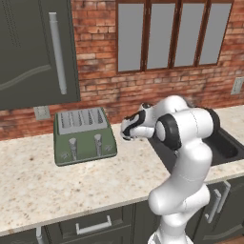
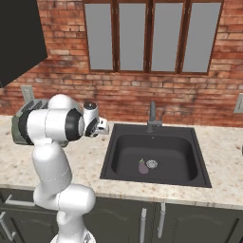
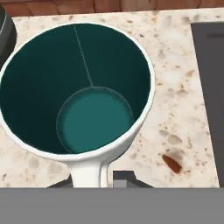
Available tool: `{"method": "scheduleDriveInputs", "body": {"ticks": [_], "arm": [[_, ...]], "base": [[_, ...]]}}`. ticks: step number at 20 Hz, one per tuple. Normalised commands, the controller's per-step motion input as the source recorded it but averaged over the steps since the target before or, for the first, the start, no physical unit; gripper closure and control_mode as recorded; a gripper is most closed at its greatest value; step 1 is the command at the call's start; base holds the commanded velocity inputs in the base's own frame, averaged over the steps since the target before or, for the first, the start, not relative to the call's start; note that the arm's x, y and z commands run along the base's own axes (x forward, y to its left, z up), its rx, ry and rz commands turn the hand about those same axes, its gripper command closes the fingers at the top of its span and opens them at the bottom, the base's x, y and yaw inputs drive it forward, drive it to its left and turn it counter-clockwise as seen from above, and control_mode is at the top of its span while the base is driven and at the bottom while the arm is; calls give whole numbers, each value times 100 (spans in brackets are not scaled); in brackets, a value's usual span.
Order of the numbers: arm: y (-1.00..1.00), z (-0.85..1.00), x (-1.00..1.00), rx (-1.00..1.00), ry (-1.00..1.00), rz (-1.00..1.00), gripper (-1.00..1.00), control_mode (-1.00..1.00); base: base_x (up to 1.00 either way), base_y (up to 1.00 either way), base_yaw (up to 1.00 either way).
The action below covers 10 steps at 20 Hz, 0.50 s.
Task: Clear the mugs and bowl far away from the sink.
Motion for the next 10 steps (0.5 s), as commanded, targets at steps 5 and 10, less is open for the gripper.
{"method": "scheduleDriveInputs", "body": {"ticks": [5, 10], "arm": [[-31, 91, -94, 4, 0, 0, 100, -100], [-41, 100, -100, 9, 0, 0, 100, -100]], "base": [[0, 0, 0], [0, 0, 0]]}}
